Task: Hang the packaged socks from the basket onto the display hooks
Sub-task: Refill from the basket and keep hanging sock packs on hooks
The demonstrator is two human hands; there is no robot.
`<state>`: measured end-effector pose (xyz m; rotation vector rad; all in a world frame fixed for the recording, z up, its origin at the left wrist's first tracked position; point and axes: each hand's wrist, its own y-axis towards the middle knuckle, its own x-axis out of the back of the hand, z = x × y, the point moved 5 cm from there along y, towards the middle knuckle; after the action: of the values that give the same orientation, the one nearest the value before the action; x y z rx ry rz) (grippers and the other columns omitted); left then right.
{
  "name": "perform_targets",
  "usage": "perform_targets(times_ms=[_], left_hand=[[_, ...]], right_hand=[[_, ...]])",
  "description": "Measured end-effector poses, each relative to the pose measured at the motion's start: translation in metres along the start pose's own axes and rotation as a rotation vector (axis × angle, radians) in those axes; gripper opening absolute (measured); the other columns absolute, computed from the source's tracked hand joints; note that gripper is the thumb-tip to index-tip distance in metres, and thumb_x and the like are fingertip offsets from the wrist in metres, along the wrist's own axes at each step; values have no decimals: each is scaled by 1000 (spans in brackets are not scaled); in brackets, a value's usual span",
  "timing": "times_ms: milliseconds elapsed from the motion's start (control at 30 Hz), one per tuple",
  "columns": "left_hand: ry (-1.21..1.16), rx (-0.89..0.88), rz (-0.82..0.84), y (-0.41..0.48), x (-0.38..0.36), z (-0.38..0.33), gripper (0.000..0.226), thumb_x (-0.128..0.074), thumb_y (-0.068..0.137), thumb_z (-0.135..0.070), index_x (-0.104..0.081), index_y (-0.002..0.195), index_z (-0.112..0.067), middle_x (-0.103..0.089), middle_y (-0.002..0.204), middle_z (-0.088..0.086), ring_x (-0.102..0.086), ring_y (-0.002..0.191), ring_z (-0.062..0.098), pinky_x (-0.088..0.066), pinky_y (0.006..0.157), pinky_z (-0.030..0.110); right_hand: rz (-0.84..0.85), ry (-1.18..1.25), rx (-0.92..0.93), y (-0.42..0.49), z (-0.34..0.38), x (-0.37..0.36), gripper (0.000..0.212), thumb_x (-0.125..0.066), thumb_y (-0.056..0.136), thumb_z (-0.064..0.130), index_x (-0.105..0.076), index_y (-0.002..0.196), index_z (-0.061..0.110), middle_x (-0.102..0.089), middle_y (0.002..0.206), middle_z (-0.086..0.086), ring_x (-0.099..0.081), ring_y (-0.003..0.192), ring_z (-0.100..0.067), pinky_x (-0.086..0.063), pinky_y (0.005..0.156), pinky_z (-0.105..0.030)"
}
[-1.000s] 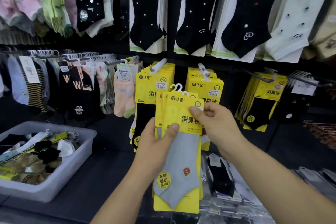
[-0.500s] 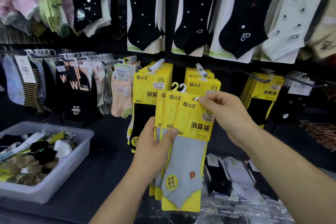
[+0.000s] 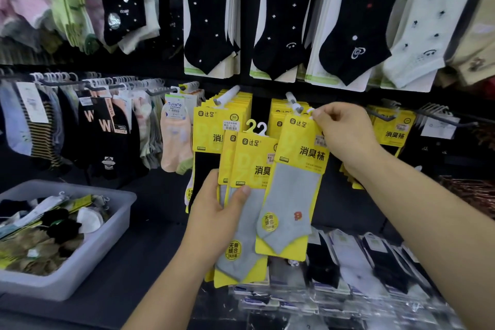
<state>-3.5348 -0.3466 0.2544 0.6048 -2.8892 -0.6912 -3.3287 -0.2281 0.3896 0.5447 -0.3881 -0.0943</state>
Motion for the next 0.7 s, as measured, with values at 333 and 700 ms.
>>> perform_targets(times_ms=[333, 700], left_hand=[[-95, 45, -28, 1, 7, 4, 18, -71, 100, -22, -69, 108, -37, -80, 108, -13, -77, 100, 10, -63, 79, 31], [-193, 68, 81, -3, -8, 3, 20, -81, 89, -36, -73, 107, -36, -81, 110, -2, -79, 104, 19, -65, 80, 35]], right_hand=[[8, -344, 197, 3, 7, -15, 18, -56, 101, 28, -72, 95, 24, -67, 87, 3, -64, 93, -28, -50, 91, -46], [245, 44, 70, -57, -9, -33, 11, -70, 92, 38, -70, 89, 27, -71, 76, 9, -66, 70, 1, -49, 60, -12]])
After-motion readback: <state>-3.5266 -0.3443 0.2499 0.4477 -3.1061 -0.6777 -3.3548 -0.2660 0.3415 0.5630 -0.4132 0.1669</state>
